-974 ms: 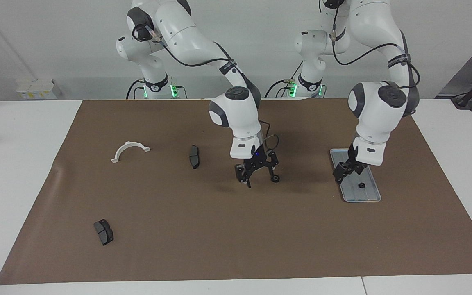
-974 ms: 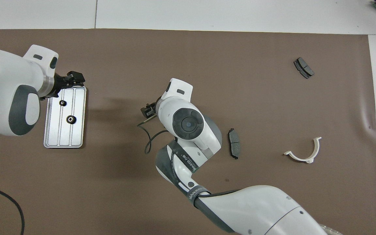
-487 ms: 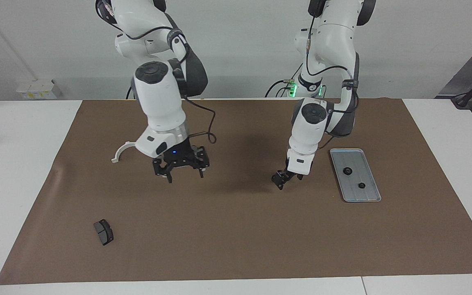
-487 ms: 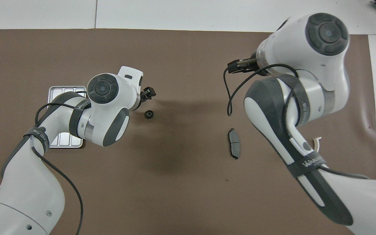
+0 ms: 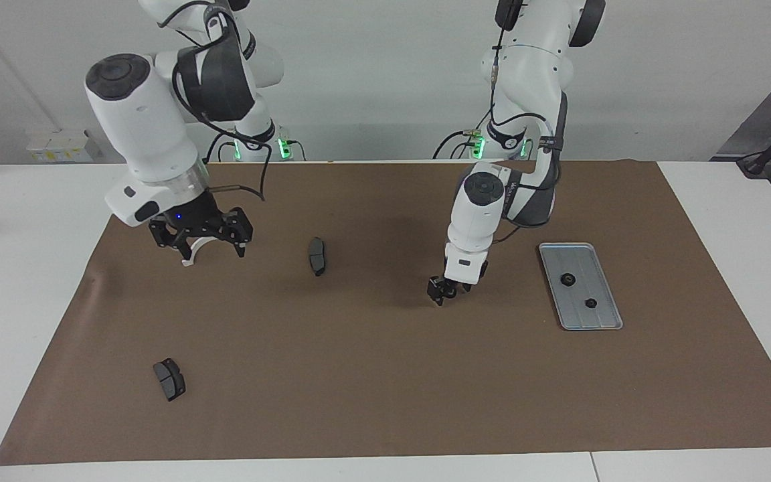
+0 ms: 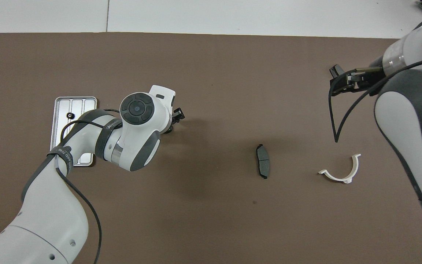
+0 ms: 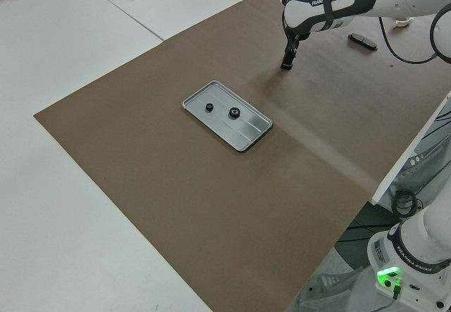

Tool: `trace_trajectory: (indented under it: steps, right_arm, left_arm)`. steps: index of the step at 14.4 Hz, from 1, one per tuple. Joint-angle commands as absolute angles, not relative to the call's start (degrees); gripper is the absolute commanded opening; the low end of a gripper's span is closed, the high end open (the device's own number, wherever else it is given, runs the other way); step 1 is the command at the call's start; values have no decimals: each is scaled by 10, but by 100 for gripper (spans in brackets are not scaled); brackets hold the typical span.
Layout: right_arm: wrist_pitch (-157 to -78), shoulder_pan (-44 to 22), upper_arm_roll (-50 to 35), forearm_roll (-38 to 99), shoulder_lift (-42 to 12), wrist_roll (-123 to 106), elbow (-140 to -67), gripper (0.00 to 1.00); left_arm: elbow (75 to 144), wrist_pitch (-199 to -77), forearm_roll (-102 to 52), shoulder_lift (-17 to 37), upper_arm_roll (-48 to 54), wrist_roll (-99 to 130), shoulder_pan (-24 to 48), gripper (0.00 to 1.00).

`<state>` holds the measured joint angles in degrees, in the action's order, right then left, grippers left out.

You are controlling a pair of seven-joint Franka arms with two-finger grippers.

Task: Pick bearing gear from pile to tray
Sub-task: 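Grasp the third bearing with the left gripper while the right gripper retracts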

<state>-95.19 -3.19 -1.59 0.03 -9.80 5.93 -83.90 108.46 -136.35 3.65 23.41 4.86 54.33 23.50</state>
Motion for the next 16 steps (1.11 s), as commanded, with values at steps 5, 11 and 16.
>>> trace_trajectory:
  steps: [5, 11, 16]
  right_arm:
    - [-880, -9, -25, 12, -25, 50, -869, 100]
    - [-890, -10, -25, 12, -21, 49, -870, 100]
    - [-951, -4, -23, 12, -12, -40, -900, 100]
  left_arm:
    - [1101, -1355, 51, 222, 40, 576, 246, 51]
    - [1079, -1338, 51, 221, 36, 572, 236, 0]
    - [1071, -1253, 50, 139, 33, 496, 155, 0]
